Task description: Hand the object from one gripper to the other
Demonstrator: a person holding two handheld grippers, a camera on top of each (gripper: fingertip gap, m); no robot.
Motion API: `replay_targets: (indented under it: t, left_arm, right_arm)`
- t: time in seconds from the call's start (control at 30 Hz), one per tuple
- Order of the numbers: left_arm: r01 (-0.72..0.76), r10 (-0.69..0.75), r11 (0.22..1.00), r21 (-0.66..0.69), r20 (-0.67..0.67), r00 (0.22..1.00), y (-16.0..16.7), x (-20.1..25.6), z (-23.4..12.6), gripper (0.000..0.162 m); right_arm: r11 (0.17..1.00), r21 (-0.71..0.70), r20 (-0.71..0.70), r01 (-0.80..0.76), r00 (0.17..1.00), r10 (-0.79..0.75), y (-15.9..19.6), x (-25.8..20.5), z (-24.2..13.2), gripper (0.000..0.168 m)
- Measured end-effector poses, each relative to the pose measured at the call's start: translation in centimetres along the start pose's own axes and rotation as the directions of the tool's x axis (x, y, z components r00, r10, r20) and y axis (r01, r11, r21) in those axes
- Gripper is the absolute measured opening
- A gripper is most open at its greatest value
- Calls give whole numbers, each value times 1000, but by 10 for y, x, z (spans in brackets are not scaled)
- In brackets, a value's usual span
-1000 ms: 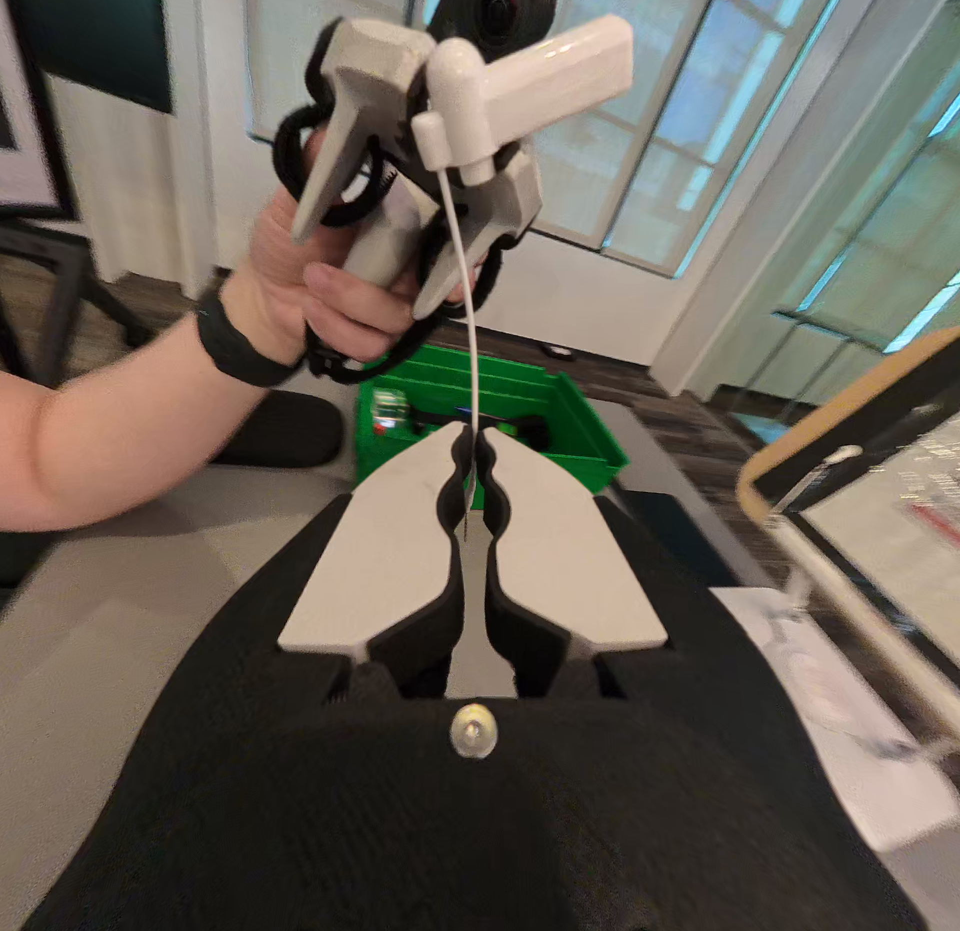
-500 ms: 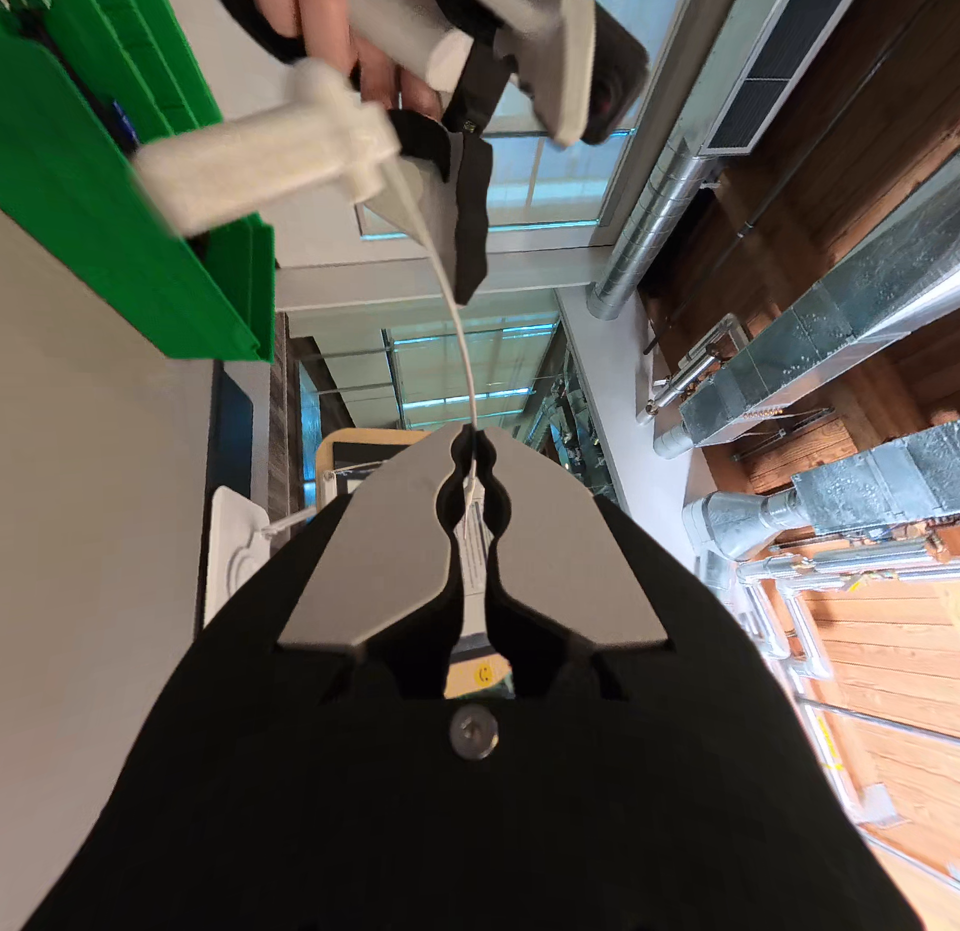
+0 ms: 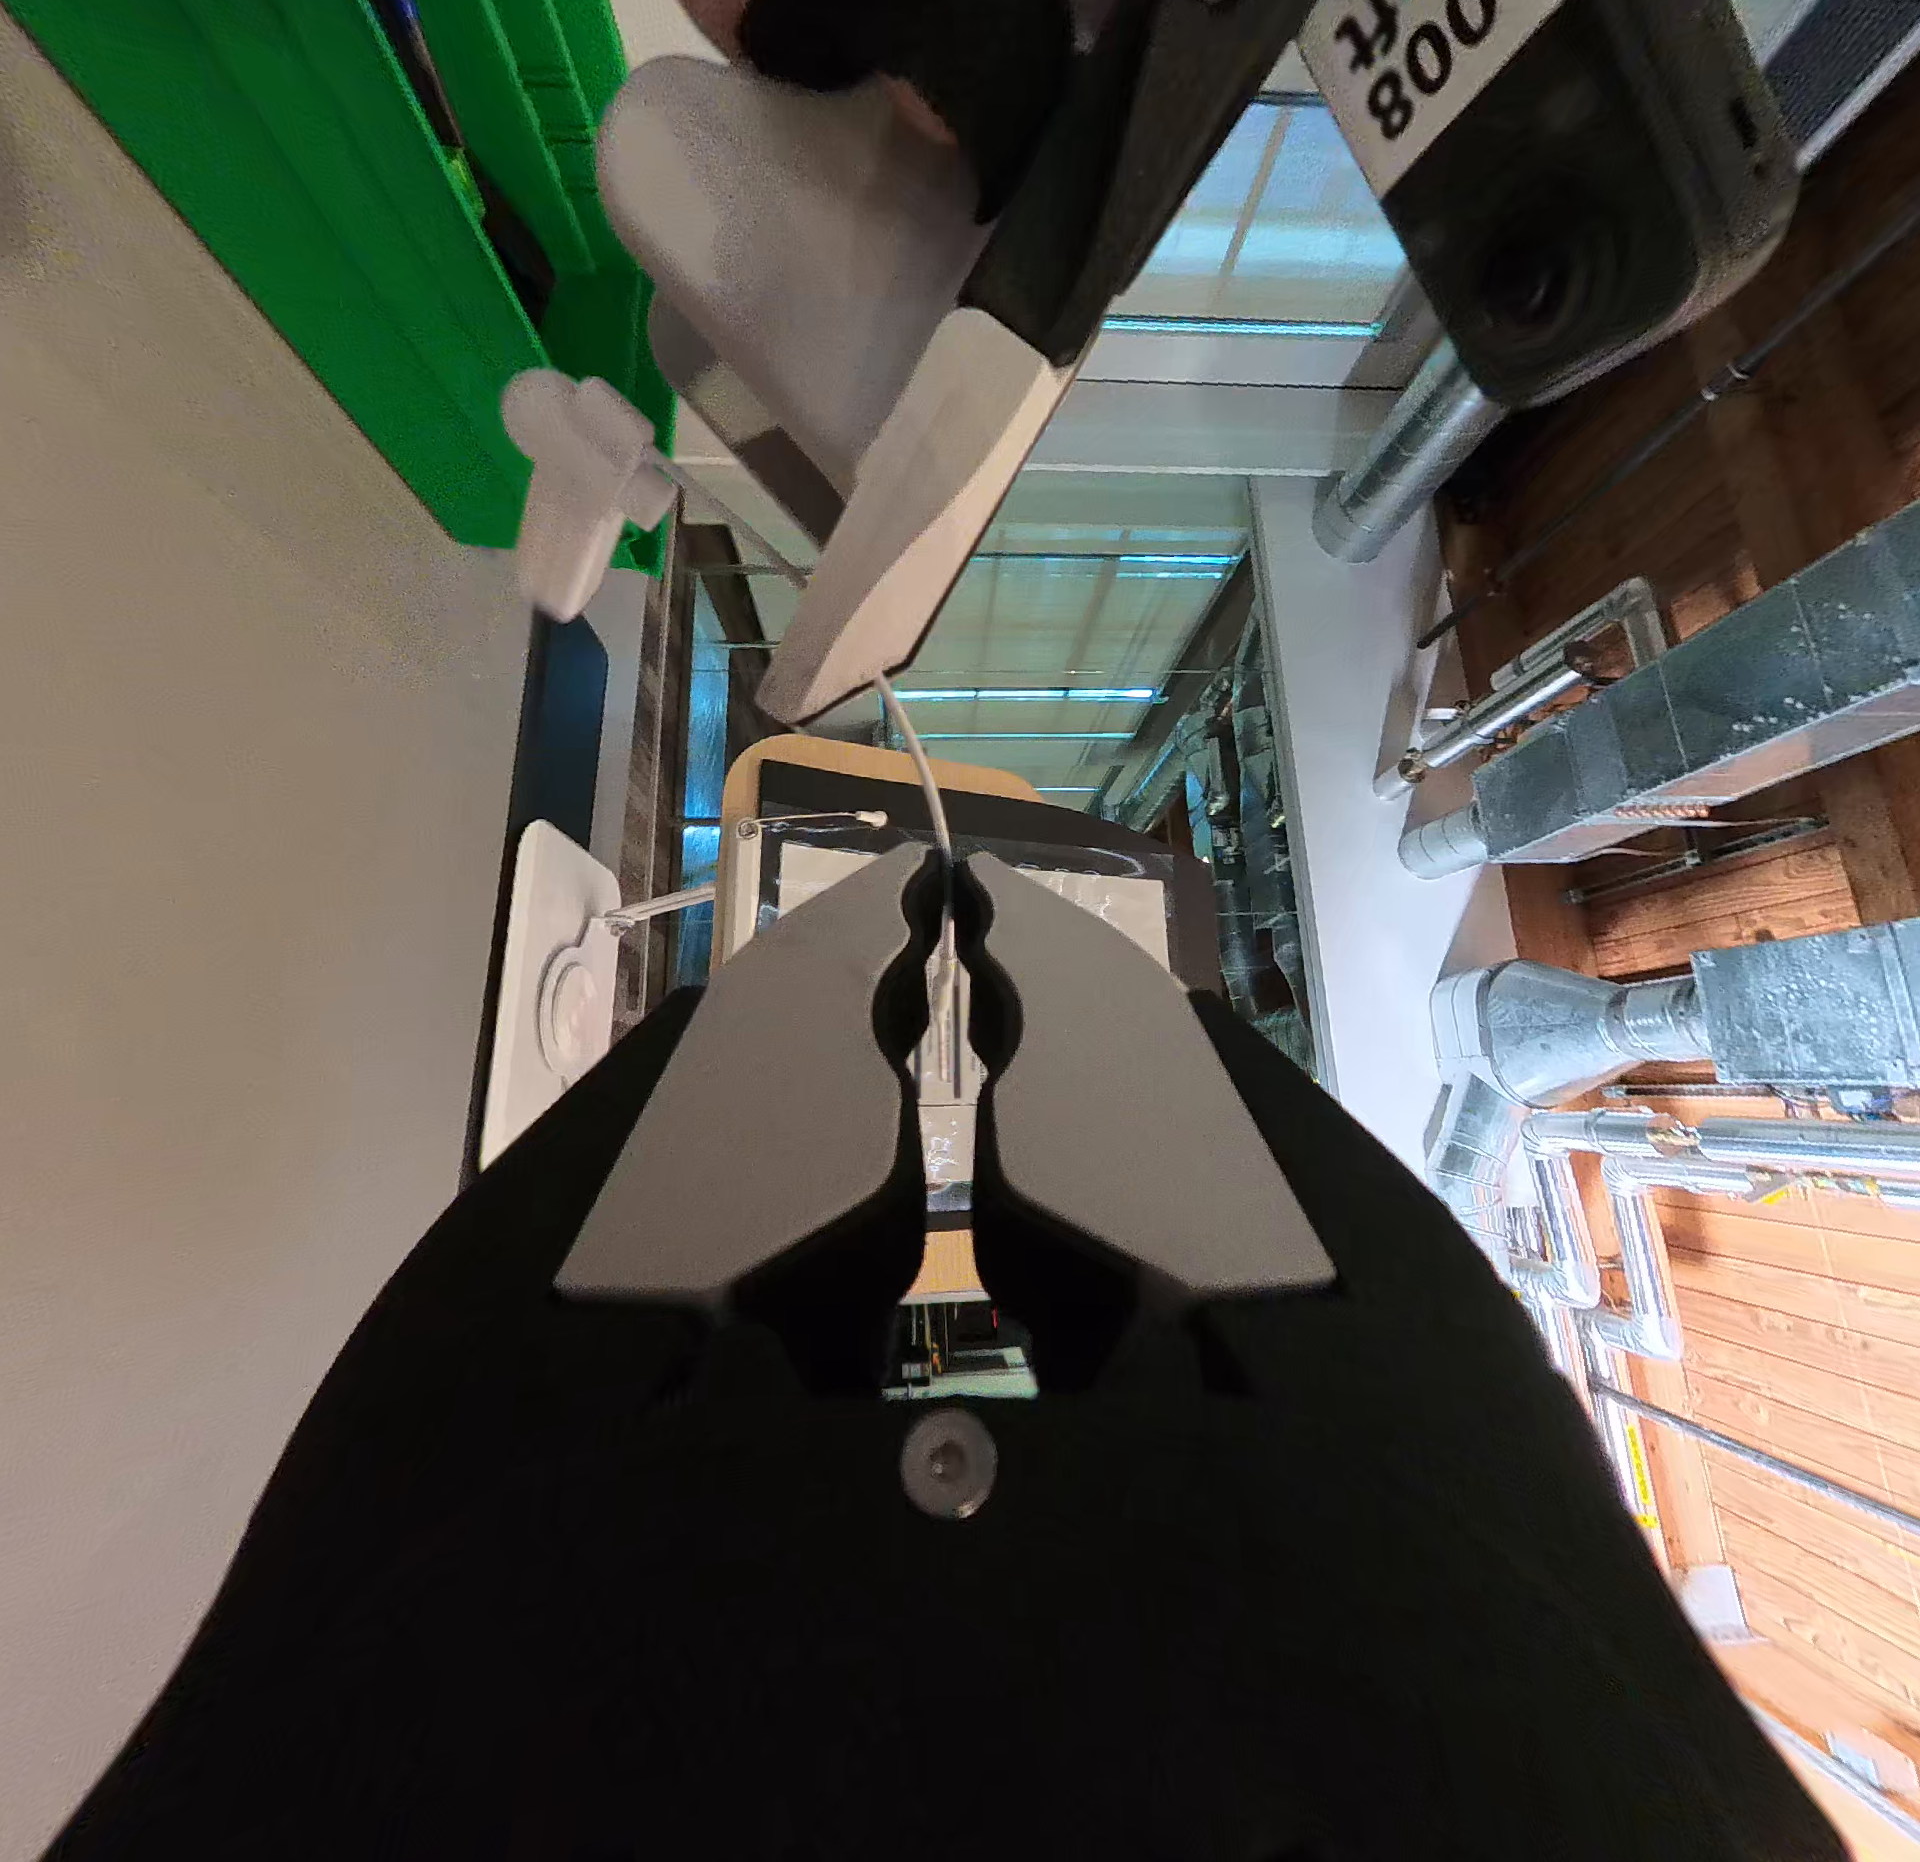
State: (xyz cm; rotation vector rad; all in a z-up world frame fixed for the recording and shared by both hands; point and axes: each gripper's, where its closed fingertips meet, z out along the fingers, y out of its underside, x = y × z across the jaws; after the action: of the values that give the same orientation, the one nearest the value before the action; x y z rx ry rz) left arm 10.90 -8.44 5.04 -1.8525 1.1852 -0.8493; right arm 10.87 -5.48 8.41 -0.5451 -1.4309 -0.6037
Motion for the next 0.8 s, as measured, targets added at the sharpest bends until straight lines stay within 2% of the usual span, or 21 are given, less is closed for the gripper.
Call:
replay_targets:
  t: [0.07, 0.13, 0.27, 0.33, 0.4, 0.47, 0.5, 0.53, 0.6, 0.67, 0.8]
  left_arm:
    - [-21, 21, 999, 31, 29, 999, -6, -3, -4, 1]
    - [-23, 18, 995, 98, 54, 998, -16, -9, -14, 1]
    - [-13, 0, 940, 342, 38, 999, -48, -14, -49, 0]
    - [2, 0, 871, 492, -5, 1000, -67, -10, -71, 0]
    - [40, -8, 819, 572, -58, 998, -76, -5, -87, 0]
    - [47, -2, 792, 608, -74, 997, -80, -1, -96, 0]
    - [39, 1, 783, 621, -64, 998, -82, -1, -99, 0]
    - [33, -4, 777, 628, -48, 999, -82, -2, -101, 0]
    - [28, 1, 783, 622, -47, 999, -82, 1, -101, 0]
    - [37, 7, 790, 612, -69, 998, -82, 6, -98, 0]
    - [51, 19, 808, 586, -112, 993, -82, 18, -88, 0]
  right_arm:
    - [998, 18, -64, -63, 996, 64, 0, 12, -1, 7]
    - [986, 63, -119, -151, 980, 158, -2, 27, -6, 29]
    - [917, 227, -158, -328, 917, 367, -14, 53, -23, 31]
    - [814, 339, -64, -471, 852, 519, -27, 57, -28, 28]
    - [682, 398, 73, -614, 762, 644, -41, 55, -26, 28]
    - [628, 398, 122, -669, 717, 686, -50, 51, -20, 31]
    - [651, 383, 101, -655, 730, 675, -51, 48, -16, 32]
    - [710, 346, 48, -614, 767, 640, -49, 44, -10, 31]
    - [849, 229, -74, -476, 861, 503, -43, 37, -1, 32]
    - [930, 126, -160, -345, 918, 363, -43, 33, 3, 34]
    - [941, 97, -149, -325, 930, 337, -57, 25, 8, 39]
